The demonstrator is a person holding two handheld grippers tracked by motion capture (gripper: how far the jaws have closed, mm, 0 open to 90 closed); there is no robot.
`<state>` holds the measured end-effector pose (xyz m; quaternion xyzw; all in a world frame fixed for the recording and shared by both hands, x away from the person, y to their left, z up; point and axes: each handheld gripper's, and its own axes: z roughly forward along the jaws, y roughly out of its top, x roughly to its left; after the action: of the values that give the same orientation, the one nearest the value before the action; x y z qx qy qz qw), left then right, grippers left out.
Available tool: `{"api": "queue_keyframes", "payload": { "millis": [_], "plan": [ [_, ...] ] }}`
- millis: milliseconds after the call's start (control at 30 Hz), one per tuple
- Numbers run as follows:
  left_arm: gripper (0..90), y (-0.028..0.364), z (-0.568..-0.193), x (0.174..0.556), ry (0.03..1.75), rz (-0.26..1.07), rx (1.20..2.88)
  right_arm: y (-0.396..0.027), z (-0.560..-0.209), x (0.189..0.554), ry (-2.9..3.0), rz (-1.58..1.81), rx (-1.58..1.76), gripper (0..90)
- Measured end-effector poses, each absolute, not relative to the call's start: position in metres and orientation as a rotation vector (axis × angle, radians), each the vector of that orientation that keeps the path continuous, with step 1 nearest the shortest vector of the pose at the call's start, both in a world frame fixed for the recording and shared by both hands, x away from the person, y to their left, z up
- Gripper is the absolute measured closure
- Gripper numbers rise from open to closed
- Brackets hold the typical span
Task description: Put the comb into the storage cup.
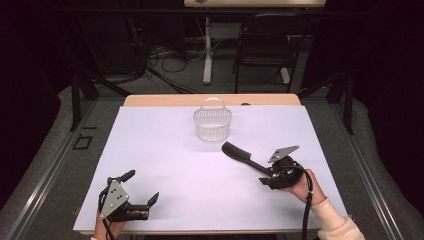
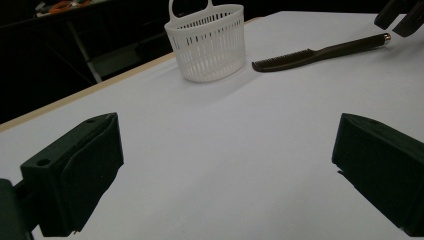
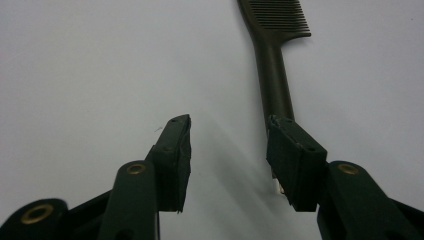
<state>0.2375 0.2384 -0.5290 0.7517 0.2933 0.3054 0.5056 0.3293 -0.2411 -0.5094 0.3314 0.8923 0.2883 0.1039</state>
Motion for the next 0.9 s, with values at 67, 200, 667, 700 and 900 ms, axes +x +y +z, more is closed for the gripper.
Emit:
{"api": "queue_keyframes", "payload": {
  "millis": [67,200,667,700,900],
  "plan": [
    [0.0,0.238,-0.529,0.238,0.708,0.735,1.814,-0.242,-0.508,0.329,2.63,0.851,0.979,40.4],
    [0.0,0.238,-0.529,0.238,0.706,0.735,1.813,-0.242,-0.507,0.33,2.63,0.843,0.98,25.6],
    [0.0,0.238,-0.529,0.238,0.709,0.734,1.814,-0.235,-0.511,0.331,2.681,0.807,0.951,3.2],
    [0.0,0.238,-0.529,0.238,0.707,0.735,1.814,-0.234,-0.511,0.331,2.691,0.787,0.948,0.6],
    [0.0,0.238,-0.53,0.239,0.708,0.734,1.817,-0.232,-0.513,0.336,2.719,0.741,0.952,0.0]
  ]
}}
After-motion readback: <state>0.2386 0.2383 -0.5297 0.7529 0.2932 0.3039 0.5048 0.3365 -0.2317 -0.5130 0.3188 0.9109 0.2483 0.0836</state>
